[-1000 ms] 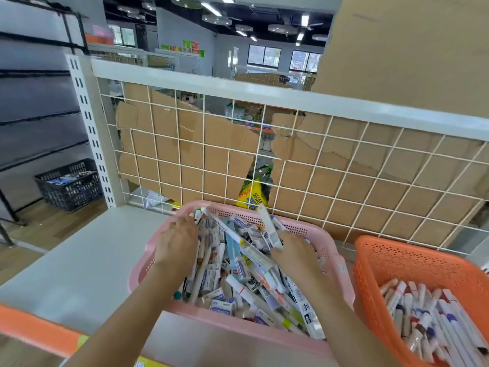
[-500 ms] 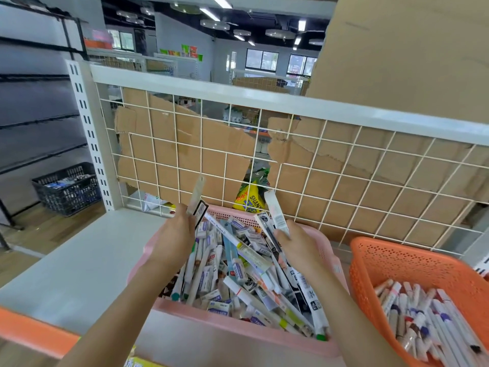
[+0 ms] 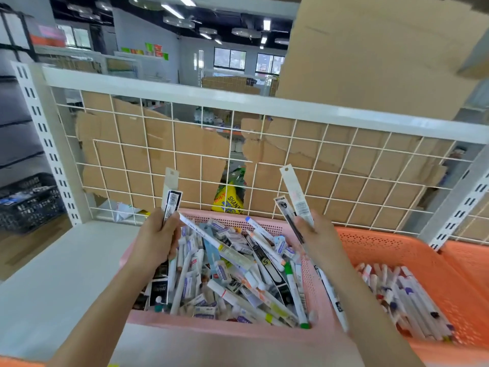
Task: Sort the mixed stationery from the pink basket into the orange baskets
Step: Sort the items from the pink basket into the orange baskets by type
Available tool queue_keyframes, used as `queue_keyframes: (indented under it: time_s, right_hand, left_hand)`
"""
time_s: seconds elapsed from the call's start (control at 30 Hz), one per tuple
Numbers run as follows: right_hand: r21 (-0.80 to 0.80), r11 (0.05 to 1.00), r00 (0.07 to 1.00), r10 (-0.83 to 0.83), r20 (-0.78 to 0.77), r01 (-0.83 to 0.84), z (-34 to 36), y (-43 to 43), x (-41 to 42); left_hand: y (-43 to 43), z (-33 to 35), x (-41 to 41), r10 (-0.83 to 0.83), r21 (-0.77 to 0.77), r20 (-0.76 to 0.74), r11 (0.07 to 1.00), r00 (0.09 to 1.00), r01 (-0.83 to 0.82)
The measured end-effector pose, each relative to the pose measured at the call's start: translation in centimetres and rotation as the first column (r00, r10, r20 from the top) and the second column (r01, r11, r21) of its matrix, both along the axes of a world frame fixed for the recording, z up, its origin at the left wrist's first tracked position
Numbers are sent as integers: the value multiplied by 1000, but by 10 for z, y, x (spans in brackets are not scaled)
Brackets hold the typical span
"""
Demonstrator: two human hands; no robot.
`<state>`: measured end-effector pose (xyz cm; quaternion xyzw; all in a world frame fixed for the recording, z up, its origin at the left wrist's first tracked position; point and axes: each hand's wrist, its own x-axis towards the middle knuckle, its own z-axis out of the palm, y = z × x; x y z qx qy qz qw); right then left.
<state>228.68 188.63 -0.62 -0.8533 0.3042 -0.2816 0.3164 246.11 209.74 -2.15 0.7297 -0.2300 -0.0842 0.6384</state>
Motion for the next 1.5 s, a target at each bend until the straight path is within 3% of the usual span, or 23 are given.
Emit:
queue_keyframes:
  time_s: [0.2, 0.57, 0.77, 1.0, 1.3, 1.5]
  right_hand:
    - [-2, 980, 977, -197, 84, 198, -2, -9, -63]
    - [84, 914, 881, -404, 246, 396, -16, -3, -200]
    - [157, 852, 818, -523, 240, 499, -19, 10, -275]
    - [134, 752, 723, -658, 210, 645, -23, 26, -377]
    - [208, 667, 633, -745, 212, 716, -26, 52, -490]
    - [217, 624, 594, -782, 190, 751, -25, 53, -532]
  left_hand:
    - [-3, 8, -26, -64, 1, 106, 998, 992, 65]
    - [-48, -9, -95, -288, -55, -11, 956, 958, 287]
    - [-67, -10, -156, -379, -35, 36, 924, 925, 380]
    - [-80, -9, -245, -437, -1, 72, 899, 897, 438]
    - [-85, -15, -355, -524, 21, 120, 851, 843, 525]
    - [-104, -22, -400, -571, 6, 63, 820, 819, 572]
